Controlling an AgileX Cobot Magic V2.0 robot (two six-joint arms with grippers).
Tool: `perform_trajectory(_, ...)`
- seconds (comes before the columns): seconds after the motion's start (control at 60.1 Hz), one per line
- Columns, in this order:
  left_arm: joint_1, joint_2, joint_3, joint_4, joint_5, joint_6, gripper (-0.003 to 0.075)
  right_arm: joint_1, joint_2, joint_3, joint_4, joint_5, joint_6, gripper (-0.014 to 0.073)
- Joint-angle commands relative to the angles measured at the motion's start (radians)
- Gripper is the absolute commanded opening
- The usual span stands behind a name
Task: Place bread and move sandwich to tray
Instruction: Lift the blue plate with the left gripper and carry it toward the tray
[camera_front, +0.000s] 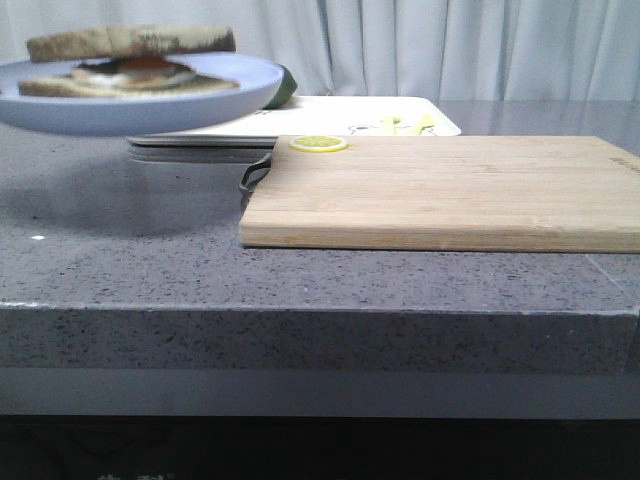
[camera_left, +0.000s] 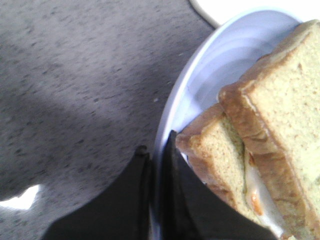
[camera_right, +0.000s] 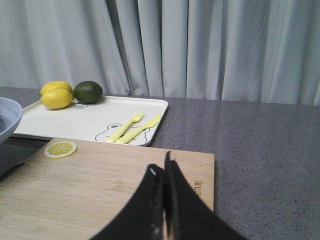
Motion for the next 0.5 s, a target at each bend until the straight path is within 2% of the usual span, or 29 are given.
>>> perform_trajectory(0.0, 0.000, -0.022, -0.081, -0.121, -0.035, 0.002, -0.0019, -0.002, 0.004, -0.025, 0.002, -0.084, 0.000, -0.0060)
perform_trajectory(0.3, -0.005, 0.141, -0.368, -0.145, 0.067, -0.002, -0.0018, -0.002, 0.004, -0.025, 0.002, -0.084, 0.000, -0.0060)
perform_trajectory(0.483, -0.043, 0.279, -0.570, -0.136, 0.077, -0.044, -0.0018, -0.002, 0.004, -0.025, 0.002, -0.084, 0.000, -0.0060)
